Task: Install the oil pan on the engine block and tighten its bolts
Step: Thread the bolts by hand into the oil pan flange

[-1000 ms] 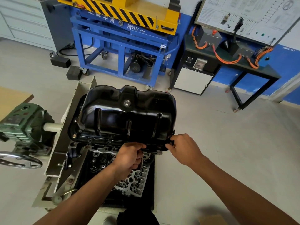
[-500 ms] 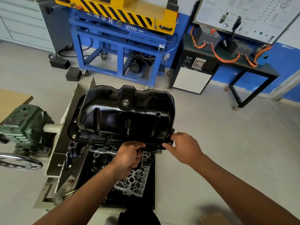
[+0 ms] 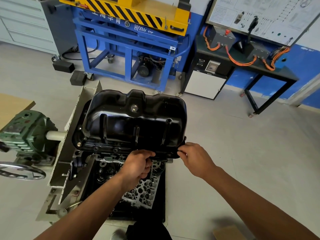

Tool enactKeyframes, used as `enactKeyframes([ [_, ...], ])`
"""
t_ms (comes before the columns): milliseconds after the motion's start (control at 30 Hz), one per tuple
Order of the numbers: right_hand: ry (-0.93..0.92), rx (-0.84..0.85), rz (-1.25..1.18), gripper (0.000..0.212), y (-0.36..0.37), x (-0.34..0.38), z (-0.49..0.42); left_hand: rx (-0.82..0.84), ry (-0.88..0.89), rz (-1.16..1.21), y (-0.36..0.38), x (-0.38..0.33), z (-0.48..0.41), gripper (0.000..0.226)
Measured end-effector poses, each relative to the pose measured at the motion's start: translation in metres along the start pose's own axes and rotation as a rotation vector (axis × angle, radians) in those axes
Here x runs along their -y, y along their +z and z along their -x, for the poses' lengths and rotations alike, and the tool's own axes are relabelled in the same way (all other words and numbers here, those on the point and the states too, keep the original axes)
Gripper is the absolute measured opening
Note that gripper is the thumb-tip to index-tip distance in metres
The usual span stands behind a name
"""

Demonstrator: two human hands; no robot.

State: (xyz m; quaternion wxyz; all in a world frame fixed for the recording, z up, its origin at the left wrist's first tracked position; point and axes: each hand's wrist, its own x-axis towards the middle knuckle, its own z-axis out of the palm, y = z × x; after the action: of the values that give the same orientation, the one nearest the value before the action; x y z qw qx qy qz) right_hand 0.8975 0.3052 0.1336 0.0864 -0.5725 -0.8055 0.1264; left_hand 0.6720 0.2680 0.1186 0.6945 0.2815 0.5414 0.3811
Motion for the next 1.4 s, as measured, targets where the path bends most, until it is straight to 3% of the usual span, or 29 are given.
enactKeyframes([
  [233,0.083,-0.030,-0.095,0.015,-0.001,-0.005,0.000,-0.012,-0.003,-0.011,-0.005,0.003,0.002,0.025],
  [500,0.354,-0.037,-0.678,0.014,-0.006,-0.016,-0.007,-0.019,0.007,0.000,-0.009,0.003,0.001,0.026],
  [700,0.402,0.051,-0.817,0.013,-0.005,-0.014,-0.006,-0.014,-0.008,-0.010,-0.007,0.005,0.000,0.025],
  [1167,0.407,0.001,-0.779,0.015,0.004,-0.017,-0.006,-0.023,-0.015,-0.015,-0.001,0.005,0.000,0.025],
  [1400,0.035,-0.127,-0.314,0.014,0.007,-0.015,0.005,-0.062,0.015,-0.033,0.003,0.002,-0.004,0.025],
])
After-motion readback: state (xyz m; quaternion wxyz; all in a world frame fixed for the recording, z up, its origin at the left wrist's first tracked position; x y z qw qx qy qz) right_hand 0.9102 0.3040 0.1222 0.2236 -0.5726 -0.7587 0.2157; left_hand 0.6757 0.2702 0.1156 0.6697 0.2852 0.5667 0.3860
